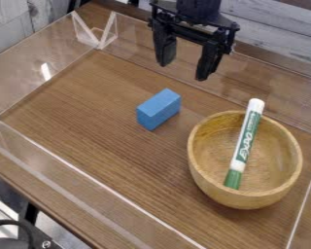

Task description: Remove the green marker from inside the brown bowl and put it on the table

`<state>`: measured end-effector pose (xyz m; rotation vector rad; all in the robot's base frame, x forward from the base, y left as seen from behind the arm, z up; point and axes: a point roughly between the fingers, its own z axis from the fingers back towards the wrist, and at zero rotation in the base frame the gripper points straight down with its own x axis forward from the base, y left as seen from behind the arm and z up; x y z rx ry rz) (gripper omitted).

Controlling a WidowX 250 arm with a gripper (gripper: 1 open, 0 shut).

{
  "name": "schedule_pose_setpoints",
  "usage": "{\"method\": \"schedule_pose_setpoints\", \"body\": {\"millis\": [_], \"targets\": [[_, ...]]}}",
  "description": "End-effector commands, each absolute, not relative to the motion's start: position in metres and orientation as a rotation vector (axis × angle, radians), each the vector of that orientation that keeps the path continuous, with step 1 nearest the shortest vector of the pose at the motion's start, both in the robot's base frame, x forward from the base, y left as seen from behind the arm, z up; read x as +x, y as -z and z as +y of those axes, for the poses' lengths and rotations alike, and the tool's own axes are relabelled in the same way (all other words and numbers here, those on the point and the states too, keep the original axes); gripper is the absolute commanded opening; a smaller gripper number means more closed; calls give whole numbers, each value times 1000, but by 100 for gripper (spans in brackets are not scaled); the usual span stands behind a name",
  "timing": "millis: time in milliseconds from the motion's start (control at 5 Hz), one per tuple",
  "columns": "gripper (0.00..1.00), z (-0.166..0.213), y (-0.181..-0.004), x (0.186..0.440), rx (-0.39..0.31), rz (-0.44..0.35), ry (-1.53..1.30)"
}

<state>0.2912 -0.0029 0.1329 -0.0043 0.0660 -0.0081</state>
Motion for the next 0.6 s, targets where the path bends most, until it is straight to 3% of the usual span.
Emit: {"method": "schedule_pose_setpoints", "body": {"millis": [0, 400], "targets": [[100, -10, -130, 289, -7, 70, 12], [100, -28, -126, 286, -14, 63, 29]]}}
